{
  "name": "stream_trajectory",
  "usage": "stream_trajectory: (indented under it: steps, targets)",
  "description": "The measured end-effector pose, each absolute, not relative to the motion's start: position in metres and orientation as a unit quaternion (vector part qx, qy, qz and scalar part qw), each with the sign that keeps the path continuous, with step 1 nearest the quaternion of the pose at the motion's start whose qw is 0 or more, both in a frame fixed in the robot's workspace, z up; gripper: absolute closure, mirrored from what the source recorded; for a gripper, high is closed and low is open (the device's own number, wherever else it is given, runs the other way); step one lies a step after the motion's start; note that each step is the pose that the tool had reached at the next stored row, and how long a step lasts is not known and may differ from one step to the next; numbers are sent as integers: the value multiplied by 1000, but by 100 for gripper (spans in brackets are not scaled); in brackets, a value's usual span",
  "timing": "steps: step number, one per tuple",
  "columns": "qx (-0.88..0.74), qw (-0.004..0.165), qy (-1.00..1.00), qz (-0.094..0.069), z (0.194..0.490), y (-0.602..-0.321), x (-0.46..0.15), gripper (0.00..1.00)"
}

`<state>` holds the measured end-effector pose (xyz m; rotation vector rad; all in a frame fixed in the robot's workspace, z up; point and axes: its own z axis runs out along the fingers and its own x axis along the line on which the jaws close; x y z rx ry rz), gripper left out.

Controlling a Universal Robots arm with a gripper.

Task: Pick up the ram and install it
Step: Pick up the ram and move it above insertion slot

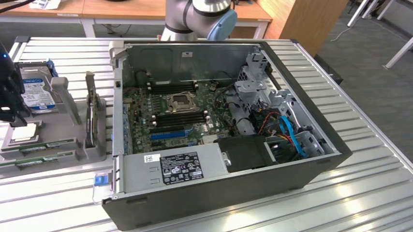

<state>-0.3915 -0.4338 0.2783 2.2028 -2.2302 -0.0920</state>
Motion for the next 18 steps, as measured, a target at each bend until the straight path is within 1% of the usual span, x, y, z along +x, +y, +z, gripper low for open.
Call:
stream_trajectory:
  steps: [8, 18]
  targets:
    - [702, 3, -711, -29, 278, -436, -391, 70]
    - [702, 3, -711, -29, 278, -450, -391, 70]
